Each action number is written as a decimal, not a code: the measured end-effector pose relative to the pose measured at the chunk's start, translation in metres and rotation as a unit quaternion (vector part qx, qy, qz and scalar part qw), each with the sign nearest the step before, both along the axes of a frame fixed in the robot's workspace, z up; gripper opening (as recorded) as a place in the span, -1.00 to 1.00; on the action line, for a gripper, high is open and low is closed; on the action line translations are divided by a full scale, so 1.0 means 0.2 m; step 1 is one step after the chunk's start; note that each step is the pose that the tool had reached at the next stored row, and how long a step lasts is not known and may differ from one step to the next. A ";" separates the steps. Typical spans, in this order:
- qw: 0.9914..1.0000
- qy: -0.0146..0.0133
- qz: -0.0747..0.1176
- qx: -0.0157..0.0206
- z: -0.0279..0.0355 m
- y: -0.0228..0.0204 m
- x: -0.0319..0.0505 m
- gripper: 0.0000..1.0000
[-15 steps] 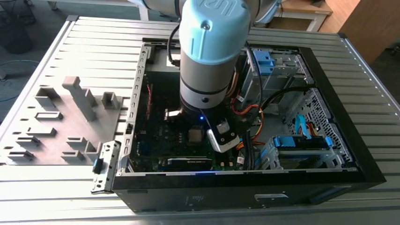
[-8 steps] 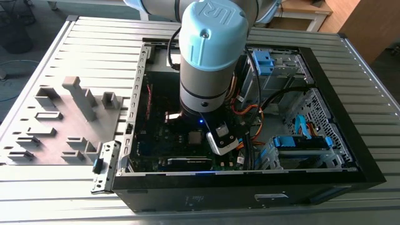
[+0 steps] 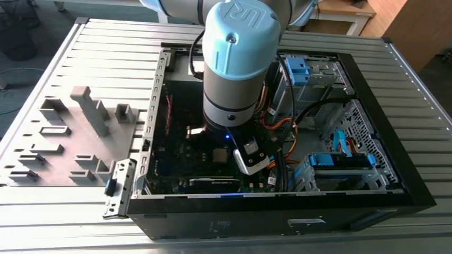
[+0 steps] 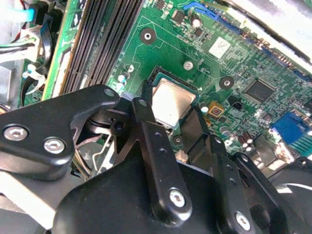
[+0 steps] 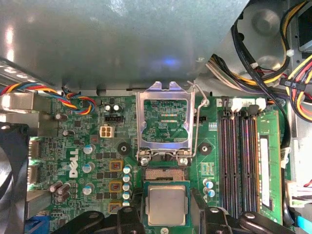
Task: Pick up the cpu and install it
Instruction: 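Place the cpu into insertion slot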
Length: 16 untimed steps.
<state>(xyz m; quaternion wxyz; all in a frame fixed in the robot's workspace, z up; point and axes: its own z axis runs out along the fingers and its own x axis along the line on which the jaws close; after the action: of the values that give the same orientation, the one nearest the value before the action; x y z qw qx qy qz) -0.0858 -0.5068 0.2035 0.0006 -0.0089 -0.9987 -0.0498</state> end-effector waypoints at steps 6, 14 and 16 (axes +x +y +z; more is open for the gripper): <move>1.000 0.000 0.000 0.000 -0.009 0.001 0.000 -0.06; 1.000 0.000 0.000 0.000 -0.029 0.003 0.000 -0.06; 1.000 0.000 0.000 0.000 -0.032 0.006 -0.001 -0.06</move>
<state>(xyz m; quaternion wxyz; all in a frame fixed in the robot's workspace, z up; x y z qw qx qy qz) -0.0860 -0.5056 0.1971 0.0006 -0.0089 -0.9987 -0.0497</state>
